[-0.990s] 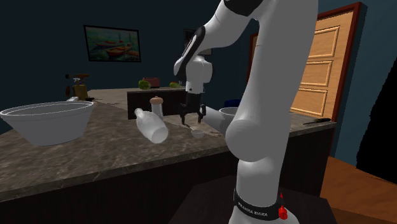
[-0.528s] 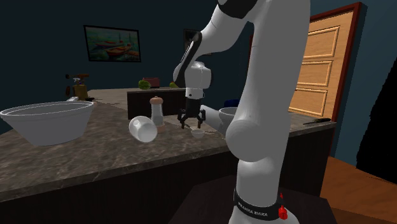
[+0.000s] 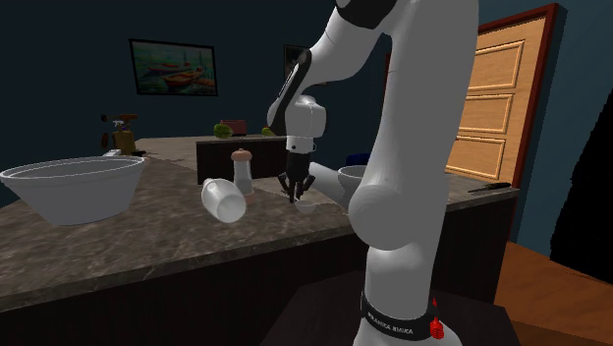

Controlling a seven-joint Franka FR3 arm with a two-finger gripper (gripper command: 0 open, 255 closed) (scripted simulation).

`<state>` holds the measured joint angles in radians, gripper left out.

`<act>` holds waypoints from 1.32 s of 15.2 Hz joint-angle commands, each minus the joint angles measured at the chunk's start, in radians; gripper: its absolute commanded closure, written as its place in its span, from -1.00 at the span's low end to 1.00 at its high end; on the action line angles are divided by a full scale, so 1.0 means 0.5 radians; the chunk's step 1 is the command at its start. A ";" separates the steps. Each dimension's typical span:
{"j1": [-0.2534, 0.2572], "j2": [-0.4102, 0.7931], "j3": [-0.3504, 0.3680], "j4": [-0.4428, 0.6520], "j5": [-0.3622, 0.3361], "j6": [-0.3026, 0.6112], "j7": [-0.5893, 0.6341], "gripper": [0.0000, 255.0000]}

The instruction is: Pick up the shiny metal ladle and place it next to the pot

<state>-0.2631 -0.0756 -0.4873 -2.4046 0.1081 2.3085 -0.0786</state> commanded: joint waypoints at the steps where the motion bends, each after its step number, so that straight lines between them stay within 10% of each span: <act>1: 0.000 0.000 0.000 0.000 0.000 0.000 0.000 1.00; 20: -0.019 -0.223 0.035 0.164 -0.142 -0.356 0.136 1.00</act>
<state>-0.2722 -0.1787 -0.4717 -2.3293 0.0417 2.1447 -0.0155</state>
